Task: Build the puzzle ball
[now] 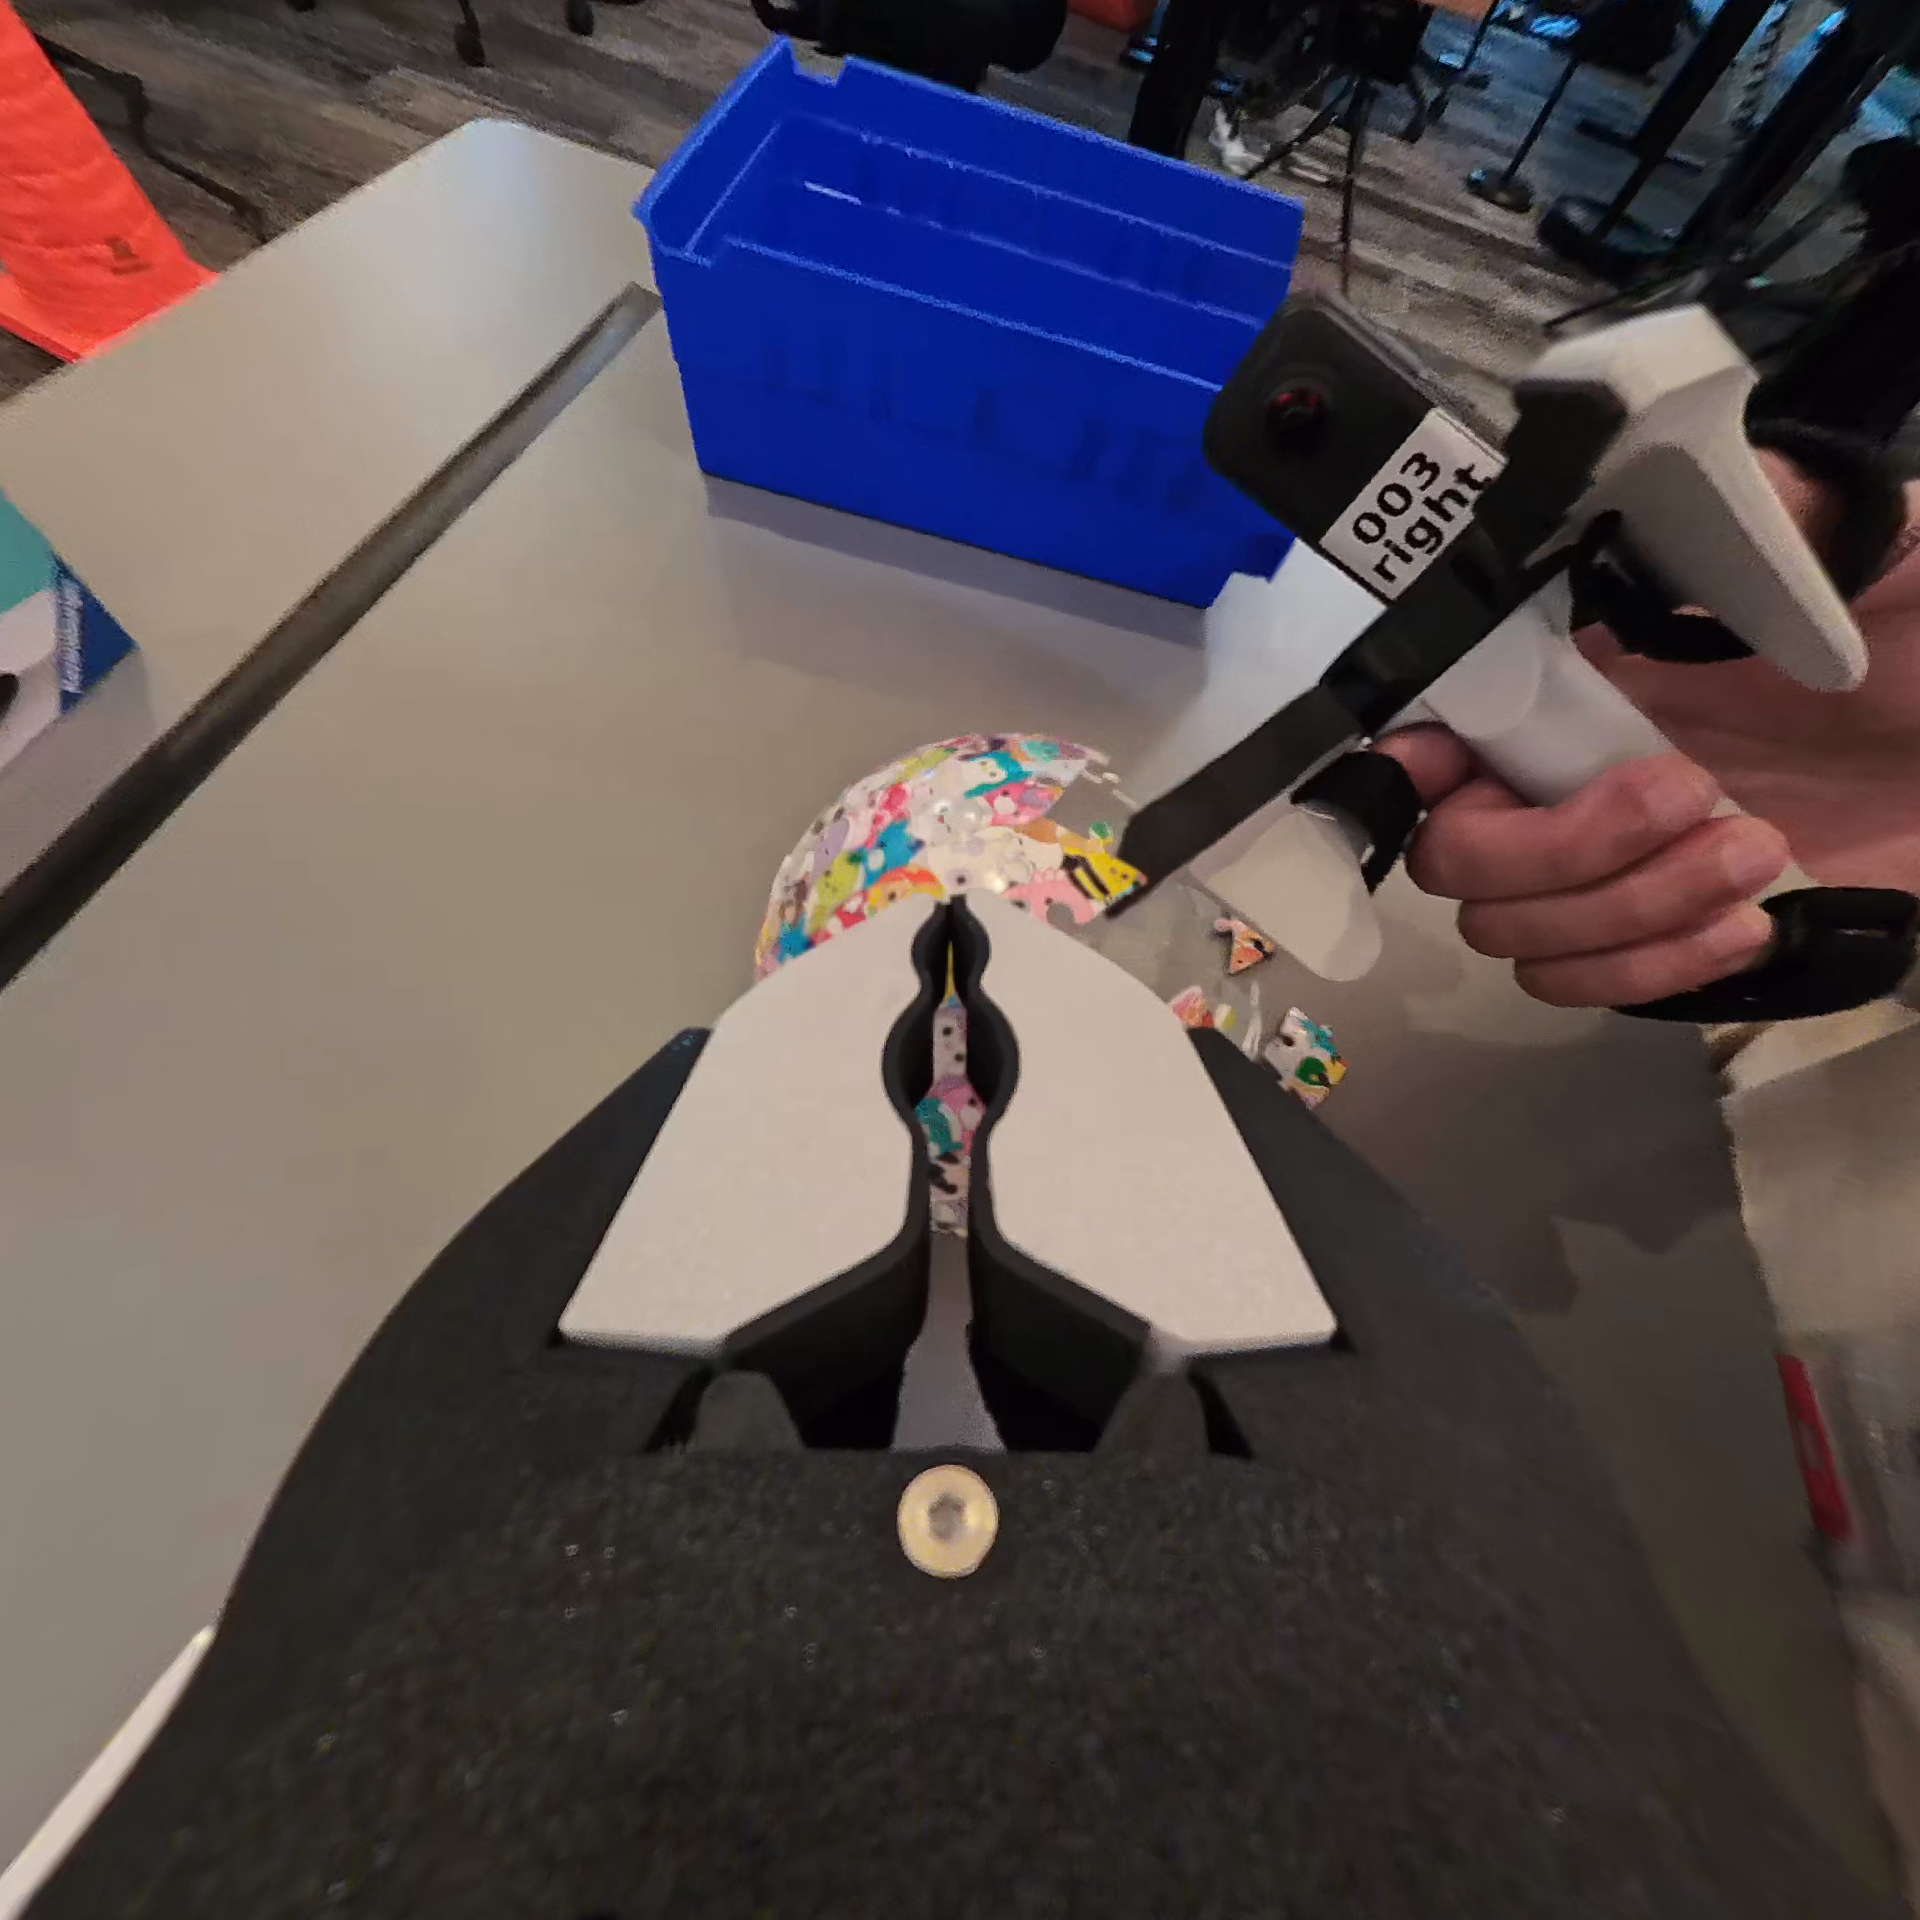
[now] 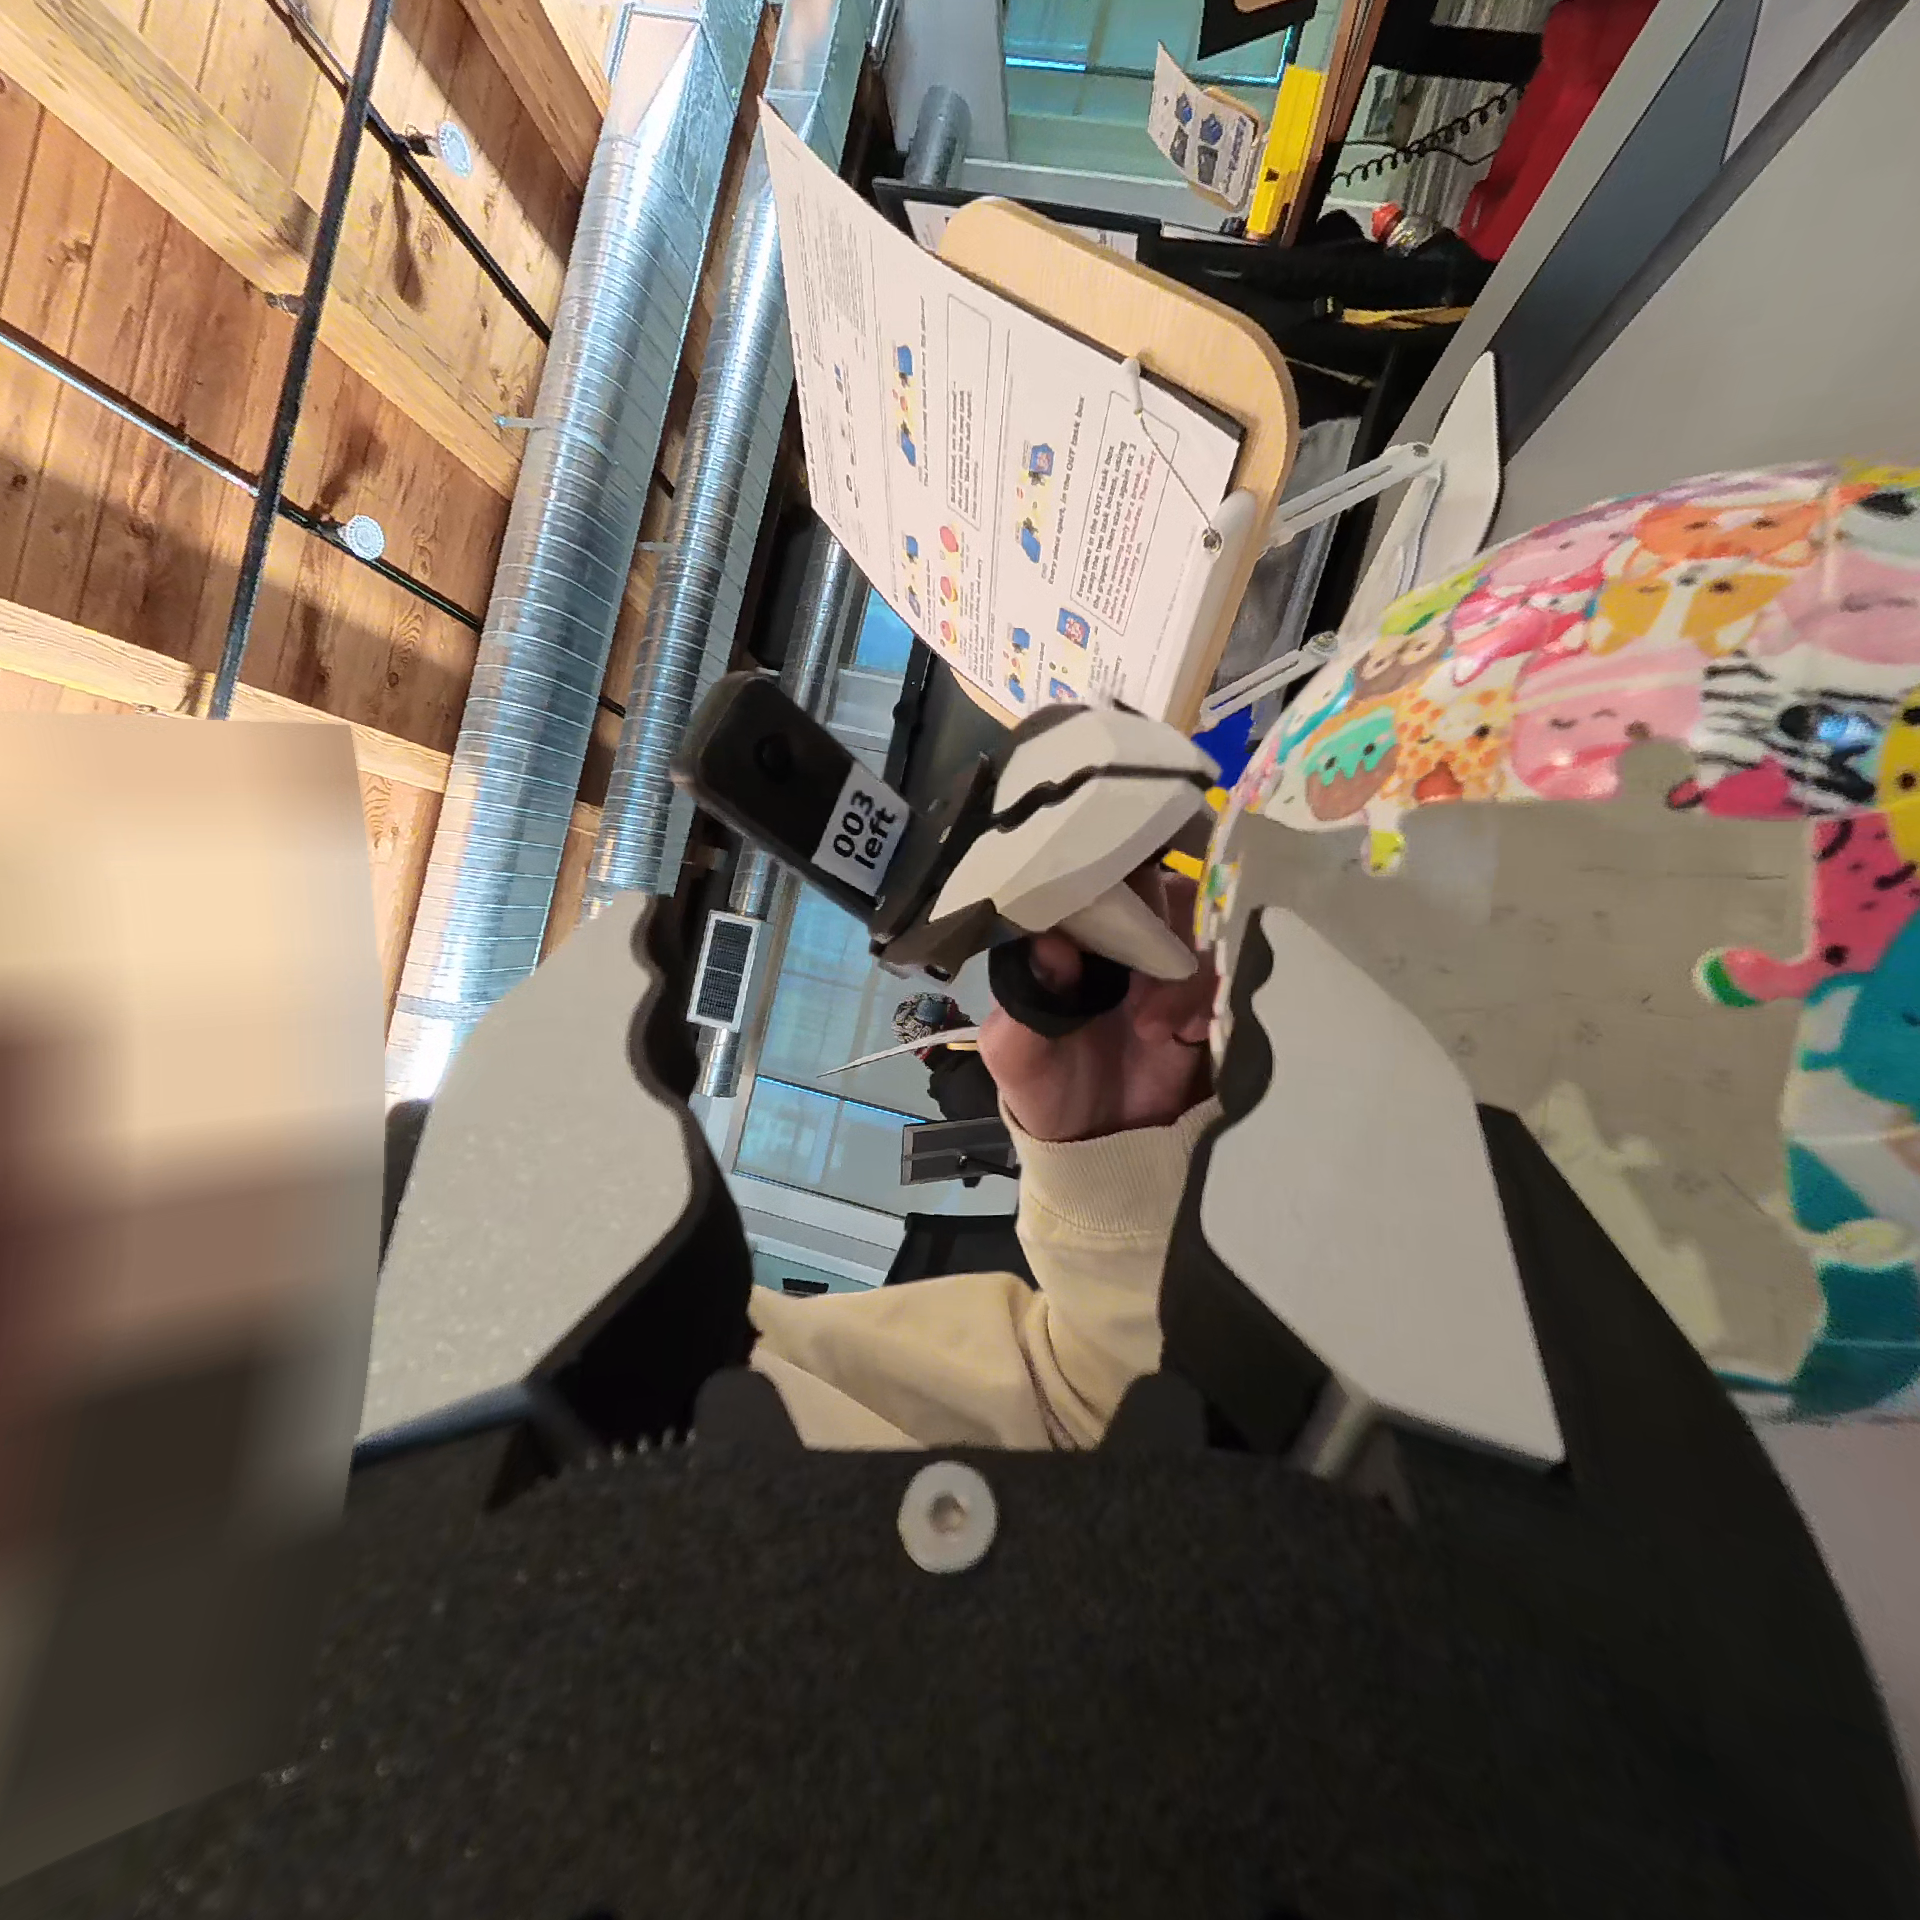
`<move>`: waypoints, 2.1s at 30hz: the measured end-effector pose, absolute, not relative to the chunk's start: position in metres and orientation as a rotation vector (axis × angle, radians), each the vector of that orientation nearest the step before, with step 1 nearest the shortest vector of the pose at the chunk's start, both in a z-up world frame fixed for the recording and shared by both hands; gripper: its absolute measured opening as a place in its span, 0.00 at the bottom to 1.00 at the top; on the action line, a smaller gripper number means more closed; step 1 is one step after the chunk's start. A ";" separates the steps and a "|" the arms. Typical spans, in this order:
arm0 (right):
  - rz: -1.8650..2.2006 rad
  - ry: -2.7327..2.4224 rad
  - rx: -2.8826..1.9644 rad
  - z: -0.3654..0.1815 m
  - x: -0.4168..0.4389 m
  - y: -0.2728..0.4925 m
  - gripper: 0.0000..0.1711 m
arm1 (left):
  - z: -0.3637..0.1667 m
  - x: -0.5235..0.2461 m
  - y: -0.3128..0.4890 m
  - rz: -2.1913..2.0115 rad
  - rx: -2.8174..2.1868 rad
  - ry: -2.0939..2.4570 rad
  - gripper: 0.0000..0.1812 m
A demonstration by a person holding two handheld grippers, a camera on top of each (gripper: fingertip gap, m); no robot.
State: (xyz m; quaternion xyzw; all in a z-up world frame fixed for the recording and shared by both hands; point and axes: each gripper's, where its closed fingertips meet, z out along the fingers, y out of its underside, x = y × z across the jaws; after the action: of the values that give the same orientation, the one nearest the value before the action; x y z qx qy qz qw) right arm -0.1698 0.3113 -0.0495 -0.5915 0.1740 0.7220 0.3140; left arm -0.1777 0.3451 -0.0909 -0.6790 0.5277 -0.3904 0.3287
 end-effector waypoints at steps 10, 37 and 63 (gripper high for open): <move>1.587 -0.128 -1.779 -0.050 -0.159 0.252 0.42 | -0.071 -0.224 0.355 -0.967 -1.710 1.150 0.00; -0.548 -1.676 -1.038 -0.102 -0.162 0.333 0.20 | -0.130 -0.276 0.382 -0.517 -1.590 0.943 0.00; -0.742 -1.617 -0.948 -0.100 -0.167 0.343 0.12 | -0.128 -0.286 0.390 -0.351 -1.585 0.901 0.00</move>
State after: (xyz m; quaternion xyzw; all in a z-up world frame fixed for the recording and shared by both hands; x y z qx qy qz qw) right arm -0.1667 0.3428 -0.1002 -0.3979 -0.6784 -0.3112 0.5335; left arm -0.2860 0.3902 -0.1283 -0.6833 0.3885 -0.1515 0.5993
